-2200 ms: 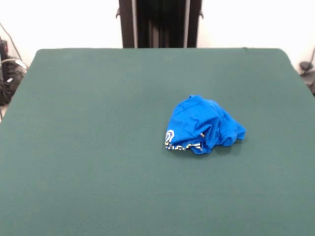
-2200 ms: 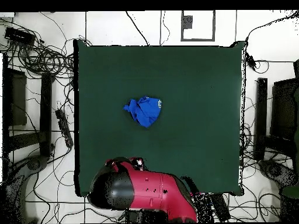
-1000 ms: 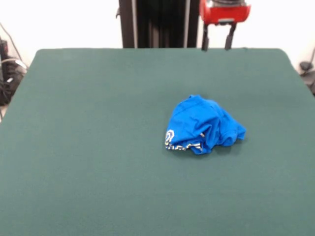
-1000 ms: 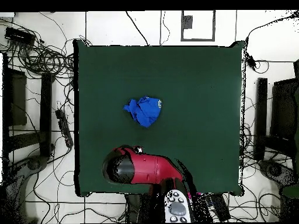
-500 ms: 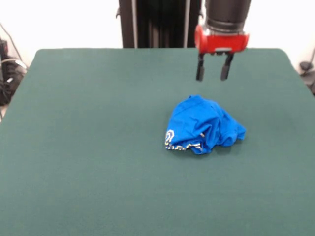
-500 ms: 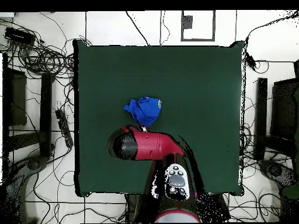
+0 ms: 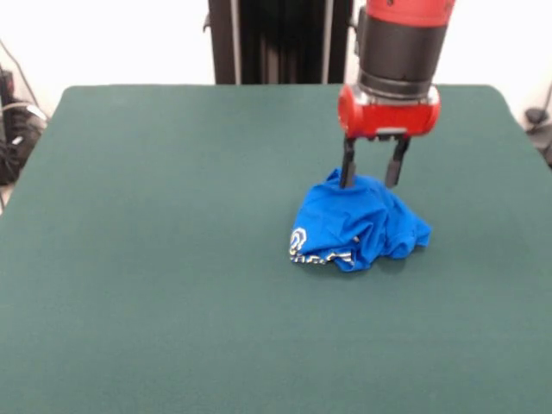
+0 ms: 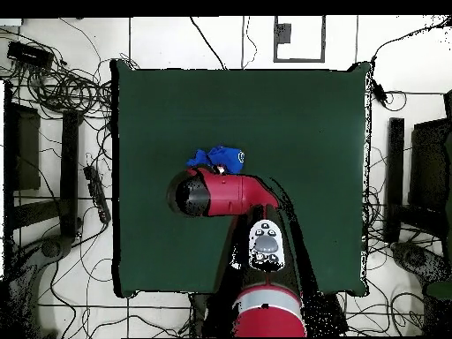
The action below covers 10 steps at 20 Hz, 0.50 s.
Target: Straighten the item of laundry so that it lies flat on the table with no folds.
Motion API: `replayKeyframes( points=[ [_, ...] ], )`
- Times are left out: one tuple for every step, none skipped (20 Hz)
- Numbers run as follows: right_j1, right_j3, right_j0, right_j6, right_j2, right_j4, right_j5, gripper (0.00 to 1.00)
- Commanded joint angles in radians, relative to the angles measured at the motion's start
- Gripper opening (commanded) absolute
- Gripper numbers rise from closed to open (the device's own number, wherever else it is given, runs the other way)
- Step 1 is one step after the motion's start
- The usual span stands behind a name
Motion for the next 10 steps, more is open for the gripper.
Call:
replayKeyframes(
  points=[
    [0.100, -0.116, 0.003, 0.056, 0.062, -0.034, 0.056, 1.00],
    [0.115, -0.128, 0.011, 0.065, 0.053, -0.034, 0.055, 1.00],
    [0.131, -0.139, 0.020, 0.078, 0.043, -0.025, 0.075, 1.00],
    [0.139, -0.138, 0.019, 0.083, 0.035, -0.025, 0.078, 1.00],
    [0.150, -0.147, 0.023, 0.088, 0.029, -0.026, 0.066, 1.00],
    [0.160, -0.154, 0.026, 0.096, 0.019, -0.021, 0.079, 1.00],
    [0.167, -0.160, 0.026, 0.099, 0.018, -0.023, 0.062, 1.00],
    [0.159, -0.138, 0.027, 0.106, 0.010, -0.028, 0.046, 1.00],
    [0.147, -0.115, 0.026, 0.112, 0.004, -0.031, 0.037, 1.00],
    [0.152, -0.122, 0.032, 0.118, -0.007, -0.028, 0.051, 1.00]
  ],
)
